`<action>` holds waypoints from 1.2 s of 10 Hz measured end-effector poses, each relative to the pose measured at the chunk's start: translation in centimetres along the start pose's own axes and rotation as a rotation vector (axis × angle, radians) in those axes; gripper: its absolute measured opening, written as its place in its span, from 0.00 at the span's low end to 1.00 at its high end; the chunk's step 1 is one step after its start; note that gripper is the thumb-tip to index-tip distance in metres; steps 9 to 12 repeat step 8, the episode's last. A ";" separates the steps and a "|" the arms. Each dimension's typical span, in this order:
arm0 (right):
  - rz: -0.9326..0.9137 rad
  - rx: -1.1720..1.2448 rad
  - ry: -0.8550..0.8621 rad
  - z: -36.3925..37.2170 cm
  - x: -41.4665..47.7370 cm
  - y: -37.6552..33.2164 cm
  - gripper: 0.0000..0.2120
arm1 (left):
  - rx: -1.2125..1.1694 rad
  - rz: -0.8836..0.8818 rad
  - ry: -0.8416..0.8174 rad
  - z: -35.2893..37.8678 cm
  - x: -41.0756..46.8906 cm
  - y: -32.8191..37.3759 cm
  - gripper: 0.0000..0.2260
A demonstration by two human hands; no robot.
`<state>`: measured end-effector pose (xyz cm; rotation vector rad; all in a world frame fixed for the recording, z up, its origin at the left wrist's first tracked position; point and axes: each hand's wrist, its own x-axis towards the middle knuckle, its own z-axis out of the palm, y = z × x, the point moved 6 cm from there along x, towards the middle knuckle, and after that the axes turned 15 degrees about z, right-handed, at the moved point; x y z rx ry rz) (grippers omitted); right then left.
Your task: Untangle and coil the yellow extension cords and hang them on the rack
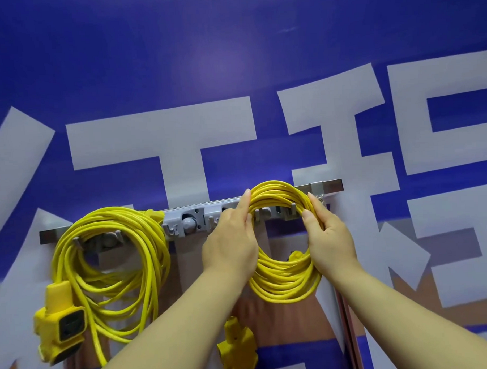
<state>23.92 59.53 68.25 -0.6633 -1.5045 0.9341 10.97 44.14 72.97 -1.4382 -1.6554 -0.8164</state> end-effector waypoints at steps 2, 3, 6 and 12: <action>0.035 -0.187 -0.052 -0.5 -0.6 -1.3 0.23 | 0.011 0.013 -0.178 -1.7 0.5 0.8 0.25; 0.008 -0.370 -0.077 -1.5 -0.2 -2.8 0.24 | 0.121 0.025 -0.330 -2.5 1.5 0.8 0.28; 0.001 -0.519 -0.117 -2.7 -0.9 -5.2 0.30 | 0.109 -0.054 -0.344 -5.3 1.2 1.0 0.30; -0.301 -0.633 -0.058 -1.2 -2.7 -10.4 0.39 | 0.052 0.071 -0.239 -10.2 -0.3 -0.6 0.33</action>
